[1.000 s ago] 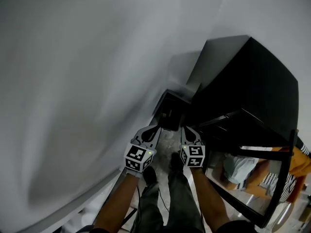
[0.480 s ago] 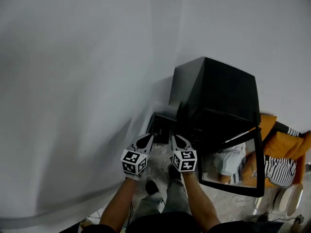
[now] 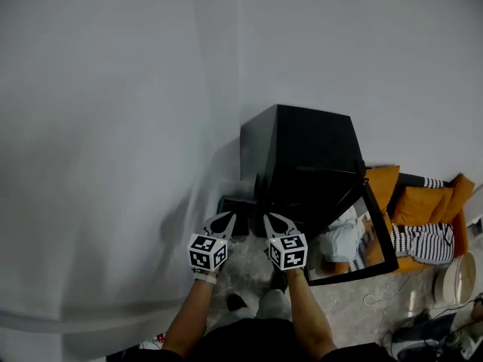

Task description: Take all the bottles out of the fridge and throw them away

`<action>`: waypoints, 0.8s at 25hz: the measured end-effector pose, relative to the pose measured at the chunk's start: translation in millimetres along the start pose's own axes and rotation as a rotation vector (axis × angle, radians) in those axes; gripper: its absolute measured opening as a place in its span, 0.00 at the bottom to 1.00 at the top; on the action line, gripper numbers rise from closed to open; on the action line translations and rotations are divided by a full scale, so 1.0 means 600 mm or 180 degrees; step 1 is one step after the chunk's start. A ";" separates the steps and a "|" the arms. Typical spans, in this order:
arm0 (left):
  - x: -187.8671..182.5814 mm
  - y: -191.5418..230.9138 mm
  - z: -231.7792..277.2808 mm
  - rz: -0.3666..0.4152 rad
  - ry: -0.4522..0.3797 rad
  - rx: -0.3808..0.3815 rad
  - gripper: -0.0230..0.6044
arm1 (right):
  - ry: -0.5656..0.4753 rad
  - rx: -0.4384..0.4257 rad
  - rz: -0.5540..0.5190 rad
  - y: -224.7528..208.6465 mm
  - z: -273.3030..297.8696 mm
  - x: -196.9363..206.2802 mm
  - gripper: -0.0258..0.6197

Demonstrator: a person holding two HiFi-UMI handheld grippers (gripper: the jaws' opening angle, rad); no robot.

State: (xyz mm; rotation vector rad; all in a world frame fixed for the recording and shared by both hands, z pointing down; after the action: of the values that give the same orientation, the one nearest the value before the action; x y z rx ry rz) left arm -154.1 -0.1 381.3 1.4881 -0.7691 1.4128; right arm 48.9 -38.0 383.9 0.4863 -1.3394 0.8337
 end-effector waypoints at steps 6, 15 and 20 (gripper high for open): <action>-0.012 -0.056 0.019 0.0051 0.0012 0.0231 0.05 | -0.0057 0.0132 -0.0005 -0.028 -0.068 -0.014 0.05; -0.028 -0.187 0.082 0.0155 0.0048 0.0425 0.05 | -0.0072 0.0337 0.0138 -0.141 -0.197 -0.028 0.05; -0.023 -0.276 0.106 0.0314 0.0084 0.0547 0.05 | -0.0116 0.0389 0.0178 -0.190 -0.269 -0.028 0.05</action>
State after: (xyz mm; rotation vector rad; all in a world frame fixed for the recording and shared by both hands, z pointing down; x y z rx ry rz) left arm 18.8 3.9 340.4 1.5766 -0.7283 1.6033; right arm 240.4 4.7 353.2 0.5640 -1.3456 0.9608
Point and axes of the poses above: the fingertips, and each gripper's own axes: z forward along the fingers, y to its left, x out of its underside, the point moved 10 cm from there along -z, backward along the fingers, and after that the axes turned 9 degrees about -y, right-handed, at the moved point
